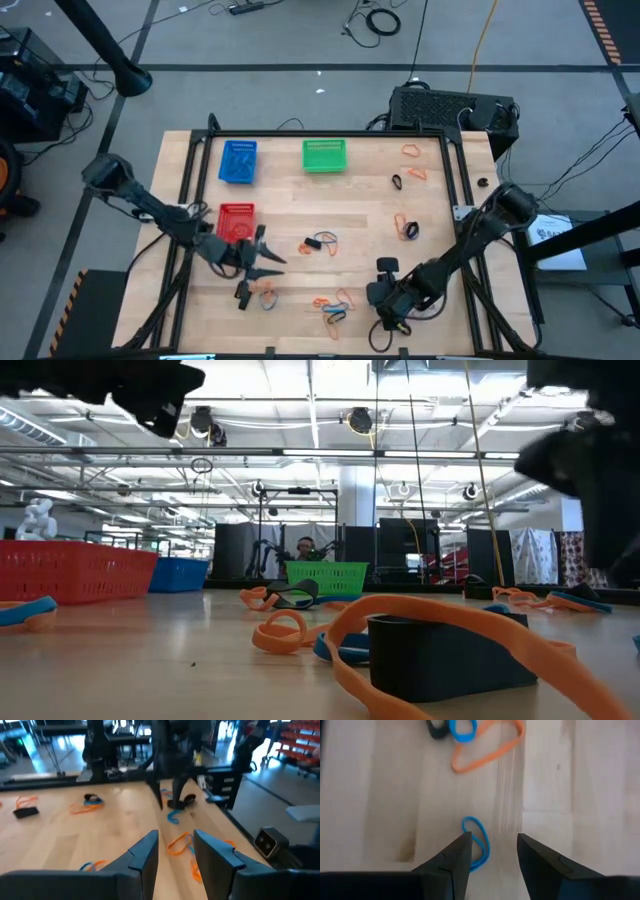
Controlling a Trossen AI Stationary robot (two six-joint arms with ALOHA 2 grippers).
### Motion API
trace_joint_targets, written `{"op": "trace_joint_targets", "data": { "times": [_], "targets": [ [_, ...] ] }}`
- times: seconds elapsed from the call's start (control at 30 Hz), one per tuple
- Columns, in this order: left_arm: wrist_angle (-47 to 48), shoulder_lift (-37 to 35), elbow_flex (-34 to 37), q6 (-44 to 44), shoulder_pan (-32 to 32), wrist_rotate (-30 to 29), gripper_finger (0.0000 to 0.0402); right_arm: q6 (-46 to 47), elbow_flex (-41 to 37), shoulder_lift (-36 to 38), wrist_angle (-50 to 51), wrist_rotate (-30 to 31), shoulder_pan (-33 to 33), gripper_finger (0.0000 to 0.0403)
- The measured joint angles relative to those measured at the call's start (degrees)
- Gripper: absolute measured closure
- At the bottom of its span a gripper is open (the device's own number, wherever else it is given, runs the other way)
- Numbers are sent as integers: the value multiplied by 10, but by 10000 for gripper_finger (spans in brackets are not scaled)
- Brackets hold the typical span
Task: Sort rubber bands into baskets
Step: Put the blue rubber band into the blue bin
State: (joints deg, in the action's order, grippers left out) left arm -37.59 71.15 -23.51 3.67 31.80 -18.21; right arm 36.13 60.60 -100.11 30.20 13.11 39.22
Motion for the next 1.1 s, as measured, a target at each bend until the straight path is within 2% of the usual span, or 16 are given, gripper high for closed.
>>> {"op": "trace_joint_targets", "data": {
  "times": [0.17, 0.33, 0.43, 0.57, 0.67, 0.8, 0.97, 1.03, 1.1],
  "targets": [
    [-68, 72, 1, 3, 11, -6, 270, 16, 0, -43, -1, -15, -1, 252],
    [-80, 105, 1, 12, 11, -9, 270, 24, 4, -66, 2, -37, -1, 258],
    [-84, 109, 1, 20, 11, -10, 270, 24, 4, -69, 6, -56, -2, 291],
    [-88, 109, 1, 20, 11, -12, 270, 13, 3, -55, 6, -70, -2, 375],
    [-92, 109, 0, 26, 11, -12, 270, -8, -1, -36, 19, -74, -1, 393],
    [-98, 121, 0, 36, 11, -18, 270, -40, 0, -1, 10, 4, -2, 399],
    [-181, 169, 0, 72, 11, -24, 270, -74, -1, 14, -29, 199, -9, 400],
    [-226, 199, 0, 112, 11, -48, 270, -99, 0, 14, -67, 257, -18, 401],
    [-262, 231, -6, 170, 7, -87, 270, -133, 0, 5, -117, 288, -33, 401]
  ]
}}
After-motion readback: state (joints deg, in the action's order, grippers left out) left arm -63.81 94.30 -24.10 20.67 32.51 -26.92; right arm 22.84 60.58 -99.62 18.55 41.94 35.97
